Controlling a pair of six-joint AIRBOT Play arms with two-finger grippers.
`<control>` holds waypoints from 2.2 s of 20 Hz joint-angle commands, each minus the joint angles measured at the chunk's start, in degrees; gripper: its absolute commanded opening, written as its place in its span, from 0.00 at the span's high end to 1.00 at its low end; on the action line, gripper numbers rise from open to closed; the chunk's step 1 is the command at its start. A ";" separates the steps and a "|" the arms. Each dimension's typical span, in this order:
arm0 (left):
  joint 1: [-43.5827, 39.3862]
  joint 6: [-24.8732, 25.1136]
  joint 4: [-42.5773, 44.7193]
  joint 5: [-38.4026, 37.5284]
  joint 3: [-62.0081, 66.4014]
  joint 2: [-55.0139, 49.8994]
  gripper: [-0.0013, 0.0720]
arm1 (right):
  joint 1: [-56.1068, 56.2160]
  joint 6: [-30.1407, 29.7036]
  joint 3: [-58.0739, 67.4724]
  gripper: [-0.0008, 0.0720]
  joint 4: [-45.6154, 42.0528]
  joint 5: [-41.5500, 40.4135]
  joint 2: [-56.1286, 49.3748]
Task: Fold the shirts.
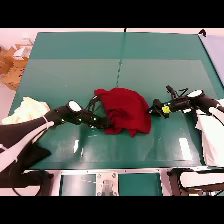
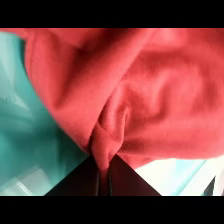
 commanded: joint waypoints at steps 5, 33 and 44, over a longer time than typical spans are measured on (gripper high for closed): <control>10.47 -7.93 13.86 -17.64 14.51 12.85 0.95 | 1.16 -1.44 12.37 0.97 2.16 11.19 6.43; 11.28 -9.11 37.94 2.25 33.18 1.64 0.95 | 1.29 9.42 18.88 0.97 -8.00 -4.52 10.84; 15.65 -14.45 27.96 -23.21 43.93 -6.29 0.03 | -3.41 1.20 20.90 0.47 -11.43 0.68 -2.99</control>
